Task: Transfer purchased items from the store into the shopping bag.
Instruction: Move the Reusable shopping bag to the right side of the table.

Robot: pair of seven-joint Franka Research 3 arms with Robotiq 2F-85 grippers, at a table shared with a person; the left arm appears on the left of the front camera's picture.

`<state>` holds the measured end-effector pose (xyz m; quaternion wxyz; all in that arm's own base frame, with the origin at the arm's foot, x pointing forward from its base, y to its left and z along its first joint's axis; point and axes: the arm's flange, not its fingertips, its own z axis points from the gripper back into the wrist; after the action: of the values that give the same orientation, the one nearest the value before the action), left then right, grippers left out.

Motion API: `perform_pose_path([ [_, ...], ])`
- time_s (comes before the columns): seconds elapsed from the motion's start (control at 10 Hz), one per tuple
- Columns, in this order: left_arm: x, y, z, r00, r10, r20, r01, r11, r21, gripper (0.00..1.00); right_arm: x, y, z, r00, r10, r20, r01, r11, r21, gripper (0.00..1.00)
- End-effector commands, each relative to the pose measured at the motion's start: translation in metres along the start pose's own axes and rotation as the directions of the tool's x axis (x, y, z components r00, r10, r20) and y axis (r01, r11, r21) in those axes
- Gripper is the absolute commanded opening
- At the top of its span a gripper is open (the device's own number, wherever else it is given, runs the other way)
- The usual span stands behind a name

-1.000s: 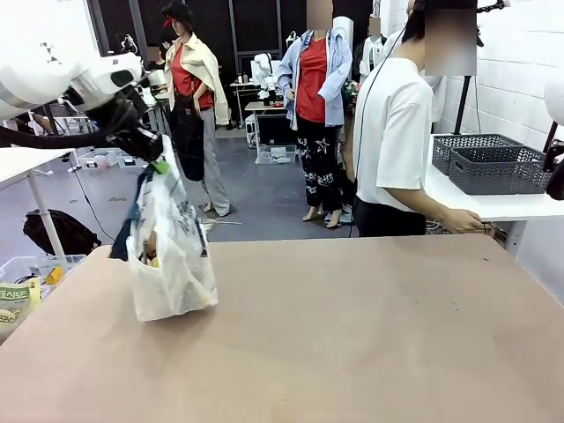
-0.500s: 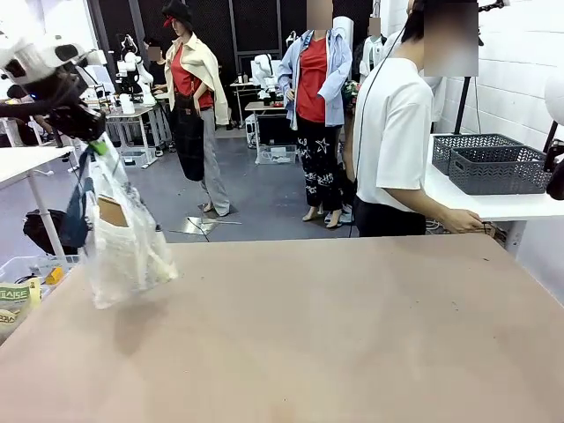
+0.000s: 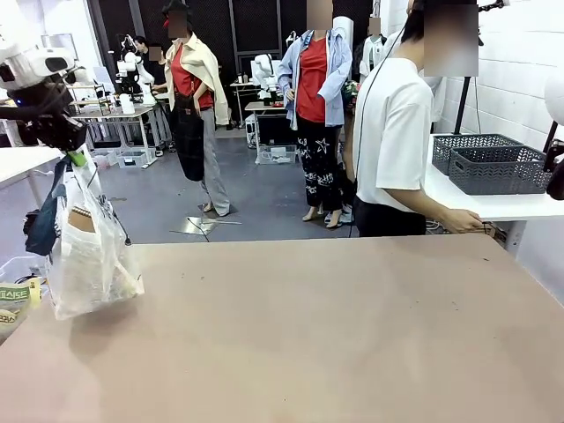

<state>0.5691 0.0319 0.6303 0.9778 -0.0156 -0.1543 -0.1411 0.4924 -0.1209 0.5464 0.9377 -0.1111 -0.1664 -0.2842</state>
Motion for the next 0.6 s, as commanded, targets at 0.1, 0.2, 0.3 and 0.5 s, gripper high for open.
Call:
perform_pose_path([
  [0.1, 0.018, 0.014, -0.012, 0.996, -0.048, -0.072, 0.05, 0.998, 0.026, 0.0, 0.0, -0.001, 0.001, 1.0, 0.013, -0.001, -0.013, 1.0, -0.018, 1.0],
  [0.2, 0.022, 0.017, -0.021, 0.996, -0.049, -0.079, 0.051, 0.998, 0.024, 0.0, 0.0, -0.001, 0.001, 1.0, 0.013, -0.001, -0.013, 1.0, -0.018, 1.0],
  [0.3, 0.023, 0.017, -0.024, 0.995, -0.06, -0.08, 0.061, 0.998, 0.01, 0.04, 0.0, -0.001, 0.001, 1.0, 0.013, -0.001, -0.013, 1.0, -0.018, 1.0],
  [0.5, 0.024, 0.018, -0.027, 0.995, -0.075, -0.065, 0.075, 0.997, 0.003, 0.37, 0.0, -0.001, 0.001, 1.0, 0.013, -0.001, -0.013, 1.0, -0.018, 1.0],
])
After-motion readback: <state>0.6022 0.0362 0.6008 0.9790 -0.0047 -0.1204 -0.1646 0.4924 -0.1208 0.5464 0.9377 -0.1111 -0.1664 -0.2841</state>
